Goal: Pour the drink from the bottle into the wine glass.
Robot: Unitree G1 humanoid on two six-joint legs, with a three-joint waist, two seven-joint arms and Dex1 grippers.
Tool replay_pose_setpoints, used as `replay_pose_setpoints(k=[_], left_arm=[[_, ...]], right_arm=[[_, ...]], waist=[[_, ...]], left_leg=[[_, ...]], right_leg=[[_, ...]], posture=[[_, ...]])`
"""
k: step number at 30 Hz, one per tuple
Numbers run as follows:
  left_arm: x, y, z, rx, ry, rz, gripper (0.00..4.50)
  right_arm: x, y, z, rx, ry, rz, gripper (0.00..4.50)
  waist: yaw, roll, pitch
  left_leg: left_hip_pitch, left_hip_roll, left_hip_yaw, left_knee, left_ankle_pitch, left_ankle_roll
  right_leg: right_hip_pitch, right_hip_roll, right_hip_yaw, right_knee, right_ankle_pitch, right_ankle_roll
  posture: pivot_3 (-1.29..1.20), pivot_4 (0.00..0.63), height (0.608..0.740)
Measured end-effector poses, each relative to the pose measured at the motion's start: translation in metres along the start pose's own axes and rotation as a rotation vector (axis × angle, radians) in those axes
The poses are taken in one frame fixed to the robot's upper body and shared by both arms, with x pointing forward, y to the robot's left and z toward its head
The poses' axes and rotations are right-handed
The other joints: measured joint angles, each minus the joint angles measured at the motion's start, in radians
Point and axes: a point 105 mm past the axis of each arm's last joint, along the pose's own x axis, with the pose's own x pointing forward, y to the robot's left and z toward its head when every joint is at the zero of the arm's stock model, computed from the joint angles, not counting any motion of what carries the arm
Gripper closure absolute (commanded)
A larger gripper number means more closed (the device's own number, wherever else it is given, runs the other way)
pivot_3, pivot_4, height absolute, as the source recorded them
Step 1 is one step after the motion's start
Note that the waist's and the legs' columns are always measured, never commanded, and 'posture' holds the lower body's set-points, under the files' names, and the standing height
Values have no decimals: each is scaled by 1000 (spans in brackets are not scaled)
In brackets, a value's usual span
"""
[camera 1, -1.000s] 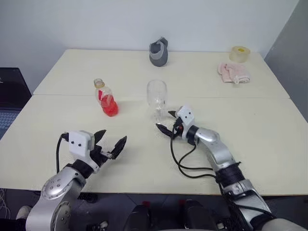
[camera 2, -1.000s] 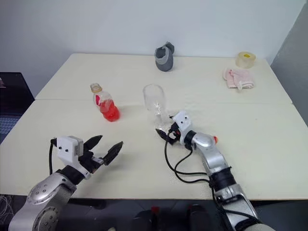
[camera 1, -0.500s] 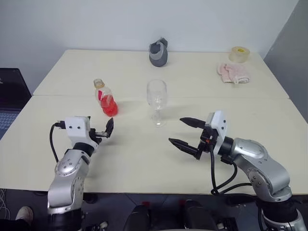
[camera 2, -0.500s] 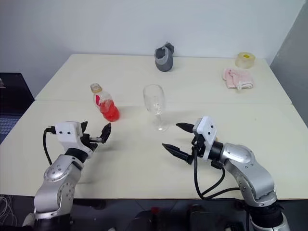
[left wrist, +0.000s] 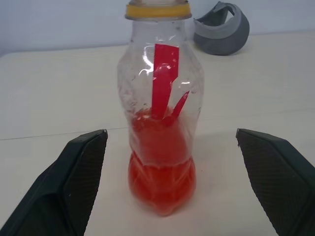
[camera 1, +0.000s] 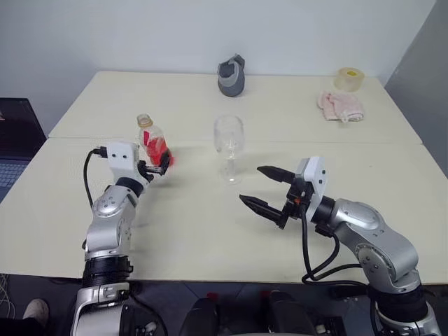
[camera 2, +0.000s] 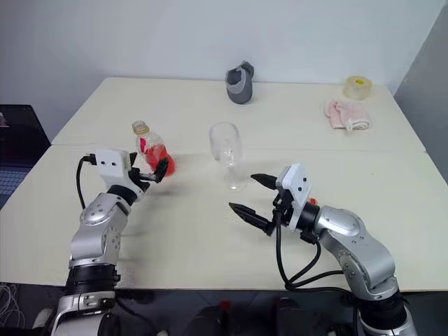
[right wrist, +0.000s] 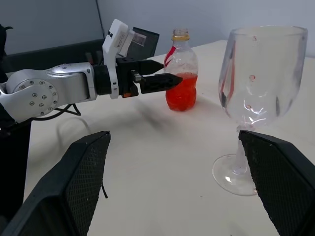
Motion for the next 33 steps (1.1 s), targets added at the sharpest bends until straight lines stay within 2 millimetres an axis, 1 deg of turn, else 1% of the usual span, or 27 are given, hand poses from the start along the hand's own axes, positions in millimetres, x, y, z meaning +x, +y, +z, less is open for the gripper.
replay_pose_setpoints(k=[7,13,15,20,23,24,25,28,31,33], left_arm=[[9,3,-5,-18,8,-3,0],[26,8,-2,-19,-16,-3,0],[31,9,-5,-18,-16,-2,0],[43,3,-11,-9,-11,-19,0],[50,1,-7,-13,-28,-21,0],[53,0,-4,-14,-41,-23,420],[54,-1,-3,-16,-46,-23,583],[56,-2,-2,-21,-57,-26,1532],[57,-1,-6,-30,-47,-30,2463],[57,-2,-6,-28,-51,-33,3009]], right_arm=[[1,1,-2,7,2,-12,41],[0,0,-3,13,11,-22,41],[0,0,-4,20,14,-26,41],[0,1,-3,42,8,-15,41],[0,3,-2,47,9,-9,41],[0,3,-2,48,8,-8,0],[0,3,-2,48,7,-10,0],[-1,1,0,45,2,-27,0],[-1,1,0,45,1,-36,0],[-1,0,0,46,0,-41,0]], waist=[[1,0,0],[1,0,0],[1,0,0],[0,0,0],[0,0,0],[0,0,0],[0,0,0],[0,0,0],[0,-1,0],[-1,0,0]], left_leg=[[0,0,-1,0,0,0],[0,-1,-1,0,0,0],[0,-1,-1,0,0,0],[0,-1,0,1,0,0],[-1,-1,0,1,0,0],[-1,-1,0,1,0,0],[-1,-1,0,1,0,0],[-1,-1,0,1,0,0],[-1,-1,0,1,0,0],[-1,-1,-1,1,0,0]], right_leg=[[0,0,0,0,0,0],[0,0,0,0,0,0],[0,0,0,0,0,0],[0,0,-1,0,0,0],[0,0,-1,0,0,0],[0,0,-1,0,0,0],[0,0,-1,0,0,0],[0,0,-1,0,0,0],[0,0,-1,0,0,0],[0,0,-1,0,0,0]], posture=[[0,150,740],[0,150,740],[0,150,740],[0,150,740],[0,150,740],[0,150,740],[0,150,740],[0,150,740],[0,150,740],[0,150,740]])
